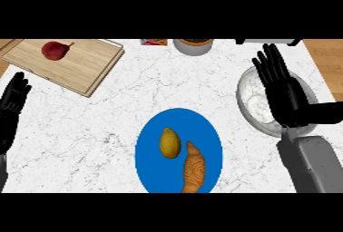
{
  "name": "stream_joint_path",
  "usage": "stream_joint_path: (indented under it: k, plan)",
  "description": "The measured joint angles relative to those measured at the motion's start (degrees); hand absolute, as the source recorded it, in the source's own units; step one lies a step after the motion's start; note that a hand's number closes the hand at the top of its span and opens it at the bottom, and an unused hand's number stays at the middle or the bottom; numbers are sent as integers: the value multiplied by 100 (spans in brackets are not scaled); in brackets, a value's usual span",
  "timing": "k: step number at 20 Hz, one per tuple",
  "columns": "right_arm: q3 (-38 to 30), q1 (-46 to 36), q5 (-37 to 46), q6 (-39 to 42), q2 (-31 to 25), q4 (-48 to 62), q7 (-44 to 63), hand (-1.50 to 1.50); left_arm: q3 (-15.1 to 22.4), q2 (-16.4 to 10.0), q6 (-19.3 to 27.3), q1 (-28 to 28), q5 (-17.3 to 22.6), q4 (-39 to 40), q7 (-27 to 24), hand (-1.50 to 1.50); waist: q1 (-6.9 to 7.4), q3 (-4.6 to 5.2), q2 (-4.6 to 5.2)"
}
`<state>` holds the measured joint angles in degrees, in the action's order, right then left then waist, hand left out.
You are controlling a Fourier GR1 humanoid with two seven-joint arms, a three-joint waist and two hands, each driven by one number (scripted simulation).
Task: Pick the lemon from the plate and place it in the bowl
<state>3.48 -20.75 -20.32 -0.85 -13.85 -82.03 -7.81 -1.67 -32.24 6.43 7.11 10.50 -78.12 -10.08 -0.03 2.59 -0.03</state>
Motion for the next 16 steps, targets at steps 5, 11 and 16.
stream_joint_path:
  k: [5, 11, 16]
  plan:
    - [542, -568, 779, -197, -183, -585, 276, 150, 67, 280, 224, 91, -4, -85, 277, 0, 6, -180, -28]
    - [1234, -330, 2691, -791, -1138, -524, 1335, -150, 111, 476, 364, 7, 49, -27, 561, 0, -285, -160, -121]
    - [2238, 692, 4163, -1702, -986, -1463, 2165, -150, 207, 624, 517, -103, 51, -279, 868, 0, -345, -217, -158]
